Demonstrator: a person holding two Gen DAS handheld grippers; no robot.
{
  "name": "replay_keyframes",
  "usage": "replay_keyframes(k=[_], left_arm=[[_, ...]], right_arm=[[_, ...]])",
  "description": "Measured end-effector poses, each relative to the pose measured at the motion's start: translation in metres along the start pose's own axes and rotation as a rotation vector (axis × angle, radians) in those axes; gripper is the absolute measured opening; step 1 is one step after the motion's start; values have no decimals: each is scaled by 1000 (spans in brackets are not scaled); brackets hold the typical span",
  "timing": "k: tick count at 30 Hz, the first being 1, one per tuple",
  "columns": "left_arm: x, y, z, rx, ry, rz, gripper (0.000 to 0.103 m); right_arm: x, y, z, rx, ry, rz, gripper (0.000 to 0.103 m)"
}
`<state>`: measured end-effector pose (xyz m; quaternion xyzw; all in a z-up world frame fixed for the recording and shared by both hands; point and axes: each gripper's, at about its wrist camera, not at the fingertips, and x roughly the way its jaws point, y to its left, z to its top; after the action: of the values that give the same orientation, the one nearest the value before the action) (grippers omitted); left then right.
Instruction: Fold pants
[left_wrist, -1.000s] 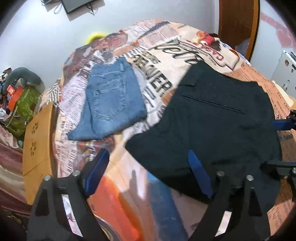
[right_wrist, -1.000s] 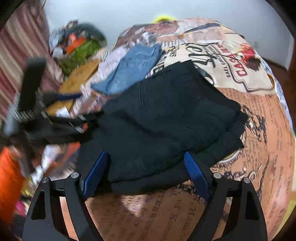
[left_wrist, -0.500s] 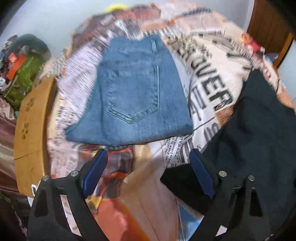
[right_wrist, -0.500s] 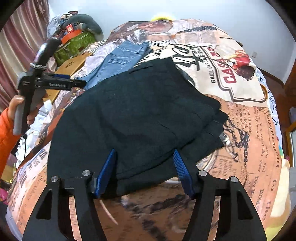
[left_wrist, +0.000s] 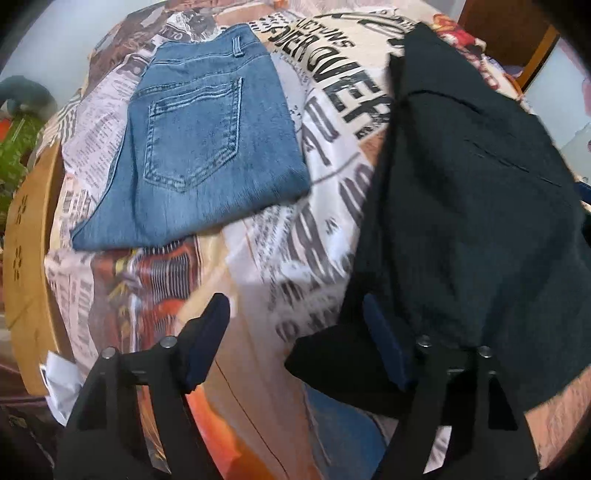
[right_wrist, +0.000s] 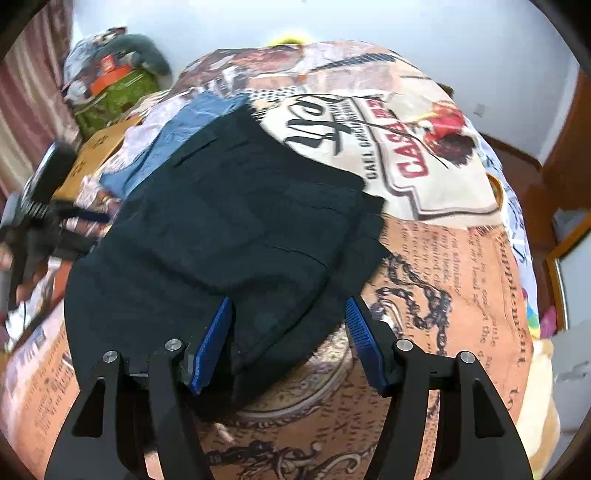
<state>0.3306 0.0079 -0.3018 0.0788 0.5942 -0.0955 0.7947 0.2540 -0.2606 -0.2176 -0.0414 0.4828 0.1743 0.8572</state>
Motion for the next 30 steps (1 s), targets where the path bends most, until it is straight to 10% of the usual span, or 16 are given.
replay_keyframes(k=[18, 30], left_arm=[[-70, -16, -71, -103, -145, -25, 71], [-102, -23, -67, -102, -242, -47, 71]], right_arm=[[-53, 13, -42, 67, -35, 101, 59], [-50, 16, -57, 80, -55, 118, 38]])
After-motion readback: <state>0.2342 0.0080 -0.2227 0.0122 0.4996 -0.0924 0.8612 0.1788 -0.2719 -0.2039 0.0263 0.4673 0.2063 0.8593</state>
